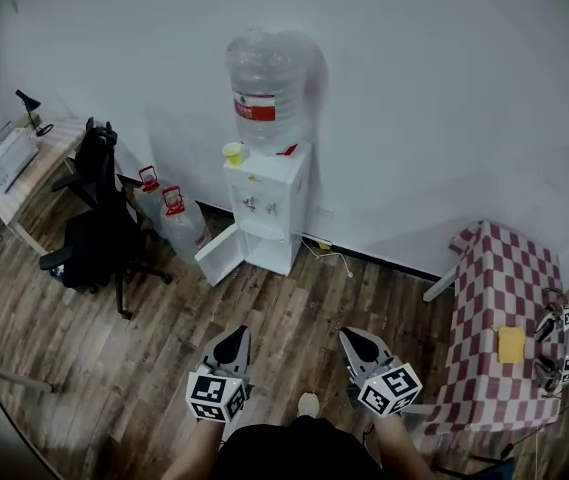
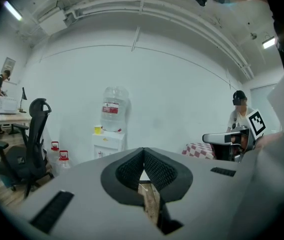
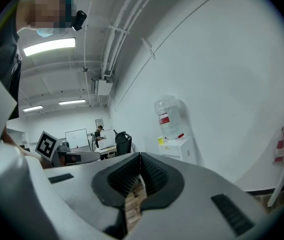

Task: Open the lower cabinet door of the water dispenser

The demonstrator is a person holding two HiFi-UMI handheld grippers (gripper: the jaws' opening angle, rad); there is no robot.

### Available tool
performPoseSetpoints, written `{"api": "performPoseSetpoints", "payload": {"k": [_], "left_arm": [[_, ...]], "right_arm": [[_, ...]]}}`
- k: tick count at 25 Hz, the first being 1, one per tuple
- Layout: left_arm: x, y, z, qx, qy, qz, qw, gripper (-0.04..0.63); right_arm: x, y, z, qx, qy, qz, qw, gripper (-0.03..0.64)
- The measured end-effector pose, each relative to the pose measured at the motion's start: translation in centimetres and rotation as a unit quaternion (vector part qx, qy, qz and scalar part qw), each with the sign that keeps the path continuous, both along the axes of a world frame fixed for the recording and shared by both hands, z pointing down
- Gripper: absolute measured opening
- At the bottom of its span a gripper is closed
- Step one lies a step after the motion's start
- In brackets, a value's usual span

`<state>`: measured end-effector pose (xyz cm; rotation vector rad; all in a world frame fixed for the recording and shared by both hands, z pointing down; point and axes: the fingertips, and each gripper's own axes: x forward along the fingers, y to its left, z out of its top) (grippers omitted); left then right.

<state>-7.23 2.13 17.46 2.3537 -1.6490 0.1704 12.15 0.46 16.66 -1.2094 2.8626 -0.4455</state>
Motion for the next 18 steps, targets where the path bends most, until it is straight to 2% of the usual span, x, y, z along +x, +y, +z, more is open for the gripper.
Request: {"api": "performPoseSetpoints", "payload": {"k": [9, 18], "left_arm": [[-5.8, 8.6, -0.4, 0.004, -0.001, 0.015, 0.9999, 0.014], [-8.4, 14.9, 0.0, -0.003, 0.019, 0.031, 0.9994, 0.014]], "right_arm": [[-3.9, 7.7, -0.2, -0.006, -0.008, 0.038, 0.999, 0.021], [-4.6, 14.2, -0.4, -0.005, 0.008, 0.056, 0.998, 0.021]]}}
